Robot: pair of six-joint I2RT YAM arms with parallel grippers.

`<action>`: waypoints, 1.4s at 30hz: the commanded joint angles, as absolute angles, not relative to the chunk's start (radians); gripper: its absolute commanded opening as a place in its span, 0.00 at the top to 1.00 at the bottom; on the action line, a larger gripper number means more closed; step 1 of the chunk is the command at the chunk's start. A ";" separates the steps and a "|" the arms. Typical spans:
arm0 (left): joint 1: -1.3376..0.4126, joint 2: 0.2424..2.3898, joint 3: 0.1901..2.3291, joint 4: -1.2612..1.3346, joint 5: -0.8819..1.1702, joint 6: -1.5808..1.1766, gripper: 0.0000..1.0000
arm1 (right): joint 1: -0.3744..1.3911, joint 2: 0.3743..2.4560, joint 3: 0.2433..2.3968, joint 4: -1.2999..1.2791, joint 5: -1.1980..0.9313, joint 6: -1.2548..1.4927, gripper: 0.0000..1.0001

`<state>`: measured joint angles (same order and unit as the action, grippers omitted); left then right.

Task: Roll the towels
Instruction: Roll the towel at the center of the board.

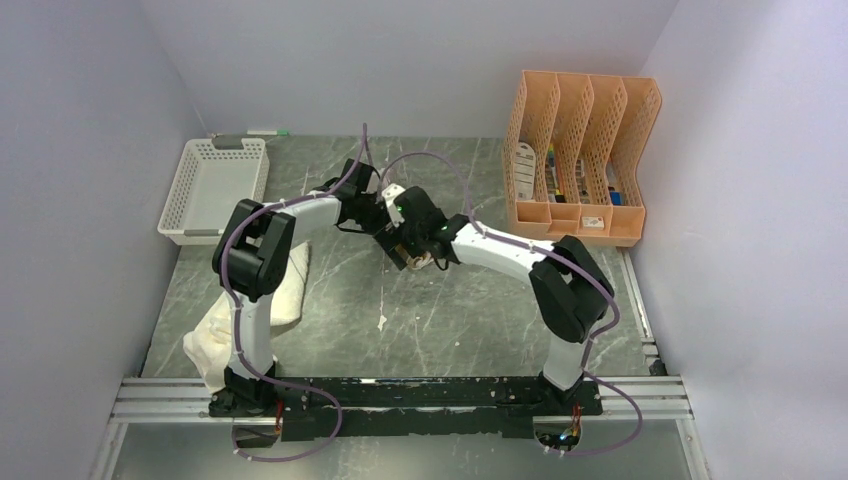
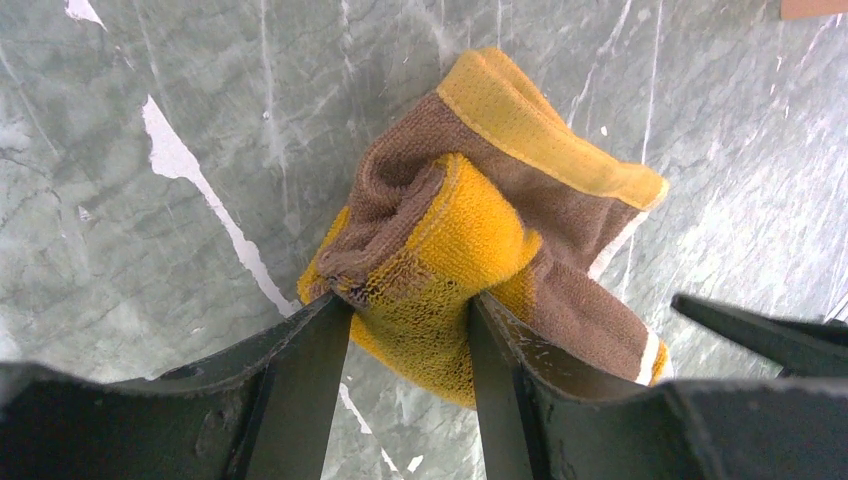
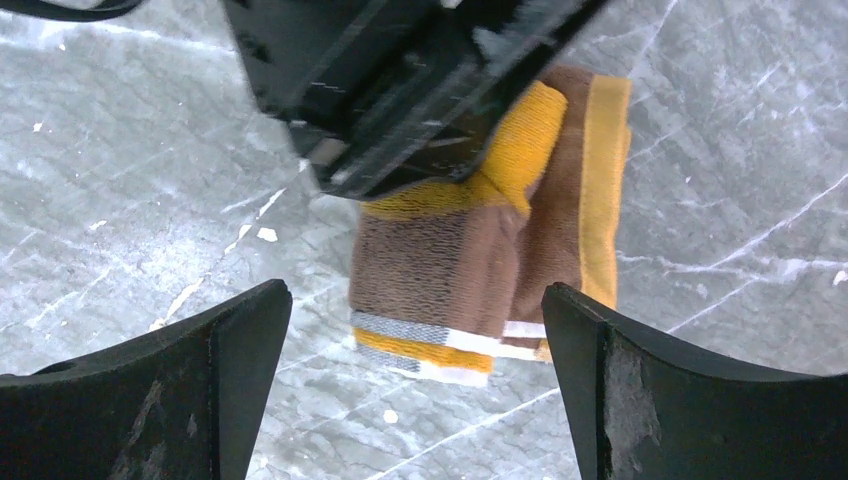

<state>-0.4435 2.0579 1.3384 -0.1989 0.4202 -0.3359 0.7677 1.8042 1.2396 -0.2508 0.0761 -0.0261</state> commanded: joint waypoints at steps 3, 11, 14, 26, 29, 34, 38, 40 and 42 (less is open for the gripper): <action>-0.462 2.149 1.325 -0.292 0.384 -0.297 0.41 | 0.865 1.845 1.223 -0.183 0.309 -0.074 0.03; -0.459 2.167 1.339 -0.321 0.387 -0.285 0.41 | 0.919 1.896 1.181 -0.125 0.480 -0.090 0.13; -0.454 2.171 1.338 -0.324 0.388 -0.282 0.40 | 0.926 1.913 1.174 -0.119 0.512 -0.089 0.15; -0.402 2.142 1.310 -0.345 0.397 -0.264 0.40 | 0.931 1.970 1.164 -0.093 0.568 -0.084 0.77; -0.366 2.099 1.293 -0.344 0.420 -0.267 0.39 | 0.932 1.973 1.164 -0.084 0.564 -0.089 0.80; -0.300 1.966 1.270 -0.339 0.393 -0.278 0.36 | 0.913 1.933 1.154 -0.061 0.403 -0.051 0.89; -0.290 1.852 1.252 -0.341 0.316 -0.275 0.33 | 0.842 1.877 1.130 -0.031 0.163 0.045 0.89; -0.289 1.804 1.231 -0.328 0.299 -0.275 0.33 | 0.778 1.862 1.125 -0.016 0.020 0.096 0.89; -0.288 1.769 1.203 -0.307 0.299 -0.278 0.32 | 0.712 1.855 1.119 0.004 -0.140 0.157 0.89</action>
<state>-0.2794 1.8648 1.2366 -0.3199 0.3565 -0.2947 0.8169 1.8946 1.1370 -0.0574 0.2058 0.0154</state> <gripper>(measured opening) 0.671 0.225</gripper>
